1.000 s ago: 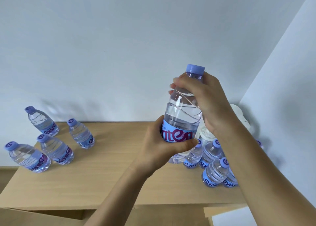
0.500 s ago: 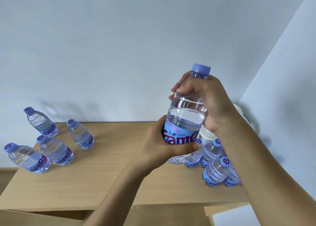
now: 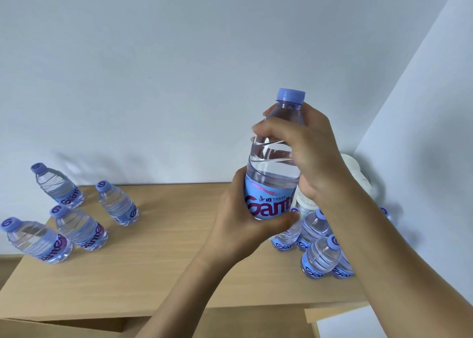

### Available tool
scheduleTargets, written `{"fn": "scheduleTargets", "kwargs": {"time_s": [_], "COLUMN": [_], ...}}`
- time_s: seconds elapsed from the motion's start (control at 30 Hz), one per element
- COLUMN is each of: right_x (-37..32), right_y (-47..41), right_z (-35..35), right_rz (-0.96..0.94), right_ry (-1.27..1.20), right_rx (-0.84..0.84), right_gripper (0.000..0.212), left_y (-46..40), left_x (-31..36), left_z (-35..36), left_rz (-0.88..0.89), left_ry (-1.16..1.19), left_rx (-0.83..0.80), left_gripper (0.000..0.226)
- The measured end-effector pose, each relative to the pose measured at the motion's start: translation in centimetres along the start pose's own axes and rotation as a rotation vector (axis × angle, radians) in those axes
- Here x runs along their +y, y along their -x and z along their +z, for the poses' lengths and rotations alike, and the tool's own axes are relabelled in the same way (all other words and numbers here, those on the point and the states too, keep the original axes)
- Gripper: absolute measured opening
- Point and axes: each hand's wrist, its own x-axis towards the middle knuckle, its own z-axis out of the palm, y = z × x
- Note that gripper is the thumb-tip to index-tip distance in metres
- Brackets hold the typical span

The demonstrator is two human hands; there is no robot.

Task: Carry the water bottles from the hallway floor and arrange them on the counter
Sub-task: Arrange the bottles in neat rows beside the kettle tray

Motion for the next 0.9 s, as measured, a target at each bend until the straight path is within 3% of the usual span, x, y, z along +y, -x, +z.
{"fn": "scheduleTargets", "kwargs": {"time_s": [0.17,0.5,0.67,0.9], "right_x": [-0.3,0.7,1.3,2.3], "right_y": [-1.0,-0.8,-0.6,0.3], "right_z": [-1.0,-2.2,-3.2,-4.1], "right_rz": [0.068,0.065,0.042,0.049], "right_ry": [-0.109,-0.071,-0.012,0.116], "right_rx": [-0.049,-0.049,-0.034,-0.063], "right_gripper": [0.012,0.012,0.015,0.027], "left_y": [-0.2,-0.3,-0.6,-0.5], "left_x": [0.2,-0.7,-1.1,-3.1], "left_z": [-0.2,0.2,-0.2,1.1], "left_rz": [0.024,-0.004,-0.052,-0.096], "left_ry": [-0.026,0.034,0.0,0.016], "left_rx": [-0.044,-0.143,-0.261,-0.243], "left_gripper": [0.068,0.072,0.06,0.05]}}
